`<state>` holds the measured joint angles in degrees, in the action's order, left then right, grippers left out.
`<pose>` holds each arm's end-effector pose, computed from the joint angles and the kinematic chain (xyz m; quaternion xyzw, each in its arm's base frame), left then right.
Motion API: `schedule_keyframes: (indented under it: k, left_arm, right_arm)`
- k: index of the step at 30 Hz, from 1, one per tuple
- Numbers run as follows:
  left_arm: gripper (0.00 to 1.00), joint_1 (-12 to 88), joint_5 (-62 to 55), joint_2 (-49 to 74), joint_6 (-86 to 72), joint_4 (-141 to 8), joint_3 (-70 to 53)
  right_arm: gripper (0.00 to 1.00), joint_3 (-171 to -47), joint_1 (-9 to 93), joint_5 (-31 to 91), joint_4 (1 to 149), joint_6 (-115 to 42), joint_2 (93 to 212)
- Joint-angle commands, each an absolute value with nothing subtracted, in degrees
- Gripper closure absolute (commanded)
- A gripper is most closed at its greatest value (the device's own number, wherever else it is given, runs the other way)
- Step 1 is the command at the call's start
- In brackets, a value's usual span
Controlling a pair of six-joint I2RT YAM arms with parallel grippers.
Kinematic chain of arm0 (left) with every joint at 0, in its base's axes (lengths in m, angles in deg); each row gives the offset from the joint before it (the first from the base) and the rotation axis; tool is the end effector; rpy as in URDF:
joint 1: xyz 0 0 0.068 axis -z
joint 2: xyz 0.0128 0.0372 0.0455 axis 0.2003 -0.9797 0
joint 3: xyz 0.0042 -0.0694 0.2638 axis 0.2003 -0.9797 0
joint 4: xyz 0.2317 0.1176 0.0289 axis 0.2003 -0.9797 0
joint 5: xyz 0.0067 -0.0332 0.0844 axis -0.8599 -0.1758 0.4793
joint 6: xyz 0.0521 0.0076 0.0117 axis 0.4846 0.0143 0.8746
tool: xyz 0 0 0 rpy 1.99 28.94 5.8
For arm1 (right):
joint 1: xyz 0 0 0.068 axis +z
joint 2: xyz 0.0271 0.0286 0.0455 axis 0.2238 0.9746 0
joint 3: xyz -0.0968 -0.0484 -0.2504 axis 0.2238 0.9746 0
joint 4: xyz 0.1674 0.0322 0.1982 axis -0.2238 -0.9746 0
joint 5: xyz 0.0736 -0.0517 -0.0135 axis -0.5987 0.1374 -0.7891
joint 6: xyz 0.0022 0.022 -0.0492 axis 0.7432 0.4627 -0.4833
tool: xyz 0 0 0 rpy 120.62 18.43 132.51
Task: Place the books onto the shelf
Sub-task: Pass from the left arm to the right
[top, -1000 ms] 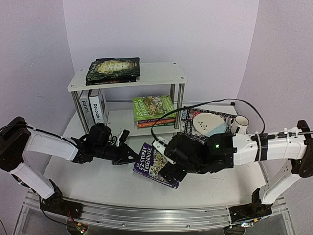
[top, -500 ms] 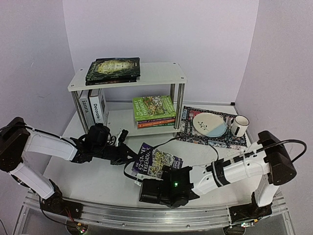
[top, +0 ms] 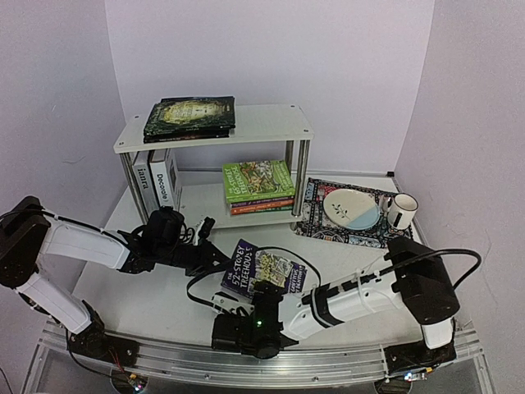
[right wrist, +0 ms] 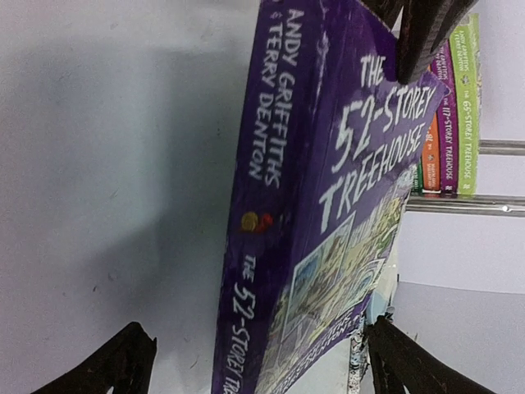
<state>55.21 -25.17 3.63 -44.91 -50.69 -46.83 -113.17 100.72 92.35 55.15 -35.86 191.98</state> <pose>0.1934 -0.2092 0.1693 0.0774 0.8527 -0.4936 0.1528 0.0452 0.4221 0.1432 -0.4719 0.7309 -0.1369 0.4736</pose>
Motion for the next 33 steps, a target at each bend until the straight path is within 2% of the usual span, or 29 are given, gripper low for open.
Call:
schedule_keyframes:
  k: [1, 5, 14, 19, 22, 25, 29, 31, 33]
  left_arm:
    - [1.00, 54.88, -26.67, 5.45, -45.96, -46.83, -45.63]
    - [1.00, 54.88, -26.78, 5.36, -46.03, -46.83, -45.38]
    - [1.00, 54.88, -27.23, 4.39, -46.20, -46.83, -45.22]
    - [1.00, 54.88, -27.47, 4.27, -46.10, -46.84, -45.09]
    - [1.00, 54.88, -27.72, 4.19, -46.19, -46.92, -45.34]
    - [1.00, 54.88, -27.95, 3.97, -46.29, -46.90, -45.45]
    - [0.99, 54.88, -27.96, 3.77, -46.24, -46.87, -45.54]
    - [0.93, 54.89, -27.92, 3.88, -46.04, -46.91, -45.69]
    - [0.85, 54.89, -27.99, 4.42, -45.34, -46.90, -45.90]
  right_arm:
    - [0.10, -118.01, 100.82, 100.48, 52.54, -35.28, 195.48]
    - [0.13, -119.84, 100.82, 102.93, 52.62, -35.19, 198.00]
    - [0.27, -120.84, 100.73, 105.90, 52.65, -36.64, 200.10]
    - [0.29, -120.77, 100.00, 106.93, 52.65, -36.86, 201.41]
    - [0.34, -120.18, 99.06, 107.12, 52.69, -36.66, 201.64]
    - [0.47, -119.75, 98.58, 107.33, 52.80, -36.96, 201.61]
    - [0.79, -120.08, 98.54, 107.50, 53.07, -38.12, 200.94]
    - [0.90, -120.02, 98.54, 108.20, 53.28, -38.66, 200.30]
    - [0.94, -119.65, 98.54, 109.22, 53.51, -39.21, 199.40]
